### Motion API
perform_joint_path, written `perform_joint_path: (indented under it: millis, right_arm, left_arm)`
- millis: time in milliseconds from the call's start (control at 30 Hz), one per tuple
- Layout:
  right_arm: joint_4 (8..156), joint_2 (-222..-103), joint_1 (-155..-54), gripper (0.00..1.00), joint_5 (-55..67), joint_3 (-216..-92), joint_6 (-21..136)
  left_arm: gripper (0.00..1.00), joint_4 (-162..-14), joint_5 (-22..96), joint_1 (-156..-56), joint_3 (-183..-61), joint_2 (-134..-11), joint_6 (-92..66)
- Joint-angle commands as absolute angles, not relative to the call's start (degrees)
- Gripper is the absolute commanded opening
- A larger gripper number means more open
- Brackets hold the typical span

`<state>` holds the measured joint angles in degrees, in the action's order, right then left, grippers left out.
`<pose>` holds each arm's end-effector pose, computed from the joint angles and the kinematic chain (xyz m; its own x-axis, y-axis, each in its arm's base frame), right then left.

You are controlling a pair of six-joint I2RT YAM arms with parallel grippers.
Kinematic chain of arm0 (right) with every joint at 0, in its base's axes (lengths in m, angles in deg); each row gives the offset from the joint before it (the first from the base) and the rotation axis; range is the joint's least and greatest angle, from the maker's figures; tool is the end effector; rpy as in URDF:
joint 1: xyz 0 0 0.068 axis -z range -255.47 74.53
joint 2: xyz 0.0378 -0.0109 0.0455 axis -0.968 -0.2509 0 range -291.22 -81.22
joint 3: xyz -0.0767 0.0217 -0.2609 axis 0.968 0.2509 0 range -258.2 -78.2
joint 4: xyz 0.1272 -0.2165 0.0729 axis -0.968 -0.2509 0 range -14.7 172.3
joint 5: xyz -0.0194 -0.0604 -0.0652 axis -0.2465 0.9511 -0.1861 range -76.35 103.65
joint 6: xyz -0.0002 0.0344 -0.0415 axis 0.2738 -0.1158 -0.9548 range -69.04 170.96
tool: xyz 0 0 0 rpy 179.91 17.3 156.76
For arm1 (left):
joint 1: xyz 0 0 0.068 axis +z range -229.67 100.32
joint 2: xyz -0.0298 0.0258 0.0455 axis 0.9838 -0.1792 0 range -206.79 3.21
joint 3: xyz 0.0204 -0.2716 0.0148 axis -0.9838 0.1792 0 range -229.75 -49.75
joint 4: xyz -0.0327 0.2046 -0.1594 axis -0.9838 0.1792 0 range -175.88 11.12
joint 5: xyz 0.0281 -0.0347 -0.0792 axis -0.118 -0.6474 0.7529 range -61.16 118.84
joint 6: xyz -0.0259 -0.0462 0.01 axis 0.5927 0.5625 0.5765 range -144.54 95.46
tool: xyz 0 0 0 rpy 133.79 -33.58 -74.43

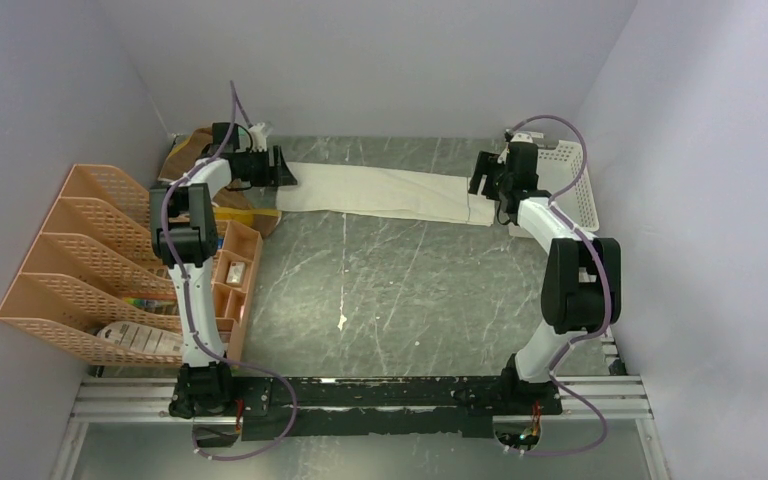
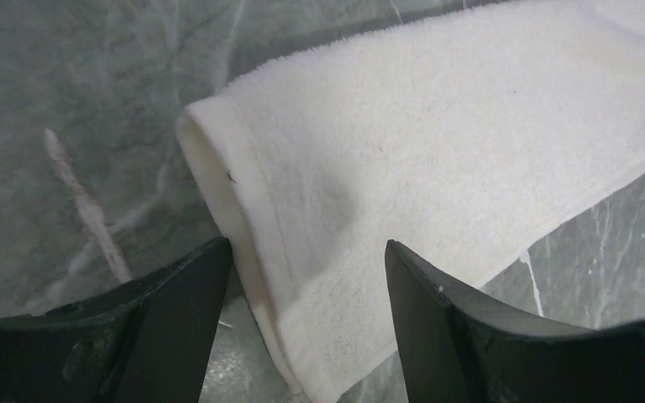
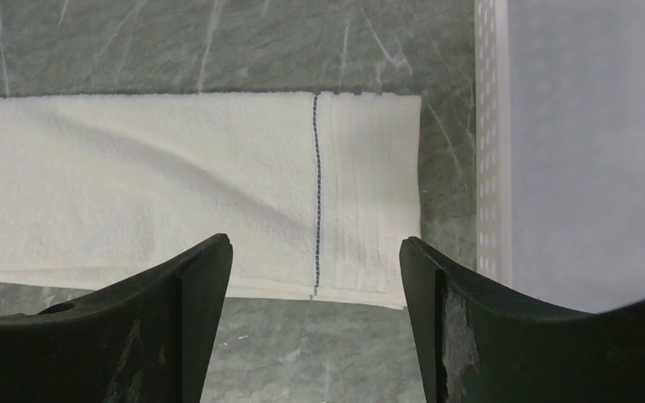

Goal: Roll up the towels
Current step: Fold the towel at the center of the board.

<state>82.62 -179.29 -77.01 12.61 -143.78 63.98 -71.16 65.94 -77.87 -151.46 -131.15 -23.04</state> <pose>0.3886 0.0111 0.2356 -0.5280 0.2112 -0.8226 0.0788 0.9766 0.2001 0.5130 -0.0051 0.1452 -0.7453 -0.0443 -0.6653 0.3638 0.8091 -0.4615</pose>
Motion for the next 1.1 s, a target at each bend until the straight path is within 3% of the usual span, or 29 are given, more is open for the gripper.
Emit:
perform_joint_path:
  millis: [0, 233, 333, 400, 467, 500, 667, 1067]
  right_arm:
    - [82.3, -180.0, -77.0, 0.74, 11.3, -145.5, 63.6]
    - [82.7, -180.1, -77.1, 0.74, 10.2, -144.9, 63.8]
    - [82.7, -180.0, -77.0, 0.74, 10.1, -144.7, 63.5]
    - [82.7, -180.0, -77.0, 0.74, 10.0, -144.7, 63.4]
    - [82.7, -180.2, -77.1, 0.74, 9.4, -144.7, 63.3]
    - [82.6, -180.2, -77.1, 0.74, 9.2, -144.8, 63.3]
    - [82.2, -180.1, -77.1, 0.74, 8.6, -144.8, 62.7]
    - [79.4, -181.6, -77.2, 0.74, 5.0, -146.9, 62.5]
  left_arm:
    - [0.78, -63.3, 69.7, -78.2, -153.2, -133.9, -24.9]
    - [0.73, -62.2, 71.1, -78.1, -153.6, -136.8, -24.4]
    - [0.63, -60.5, 68.9, -78.1, -153.8, -137.9, -24.3]
    - [0.51, -60.3, 67.9, -78.1, -153.5, -137.5, -24.0]
    - [0.26, -61.4, 66.8, -78.2, -152.7, -136.4, -22.8]
    - [0.09, -61.8, 66.2, -78.2, -152.5, -135.9, -22.2]
    - [0.07, -60.5, 63.6, -76.4, -155.0, -132.6, -20.0]
    - [0.07, -42.2, 49.9, -73.6, -176.4, -130.6, -28.0]
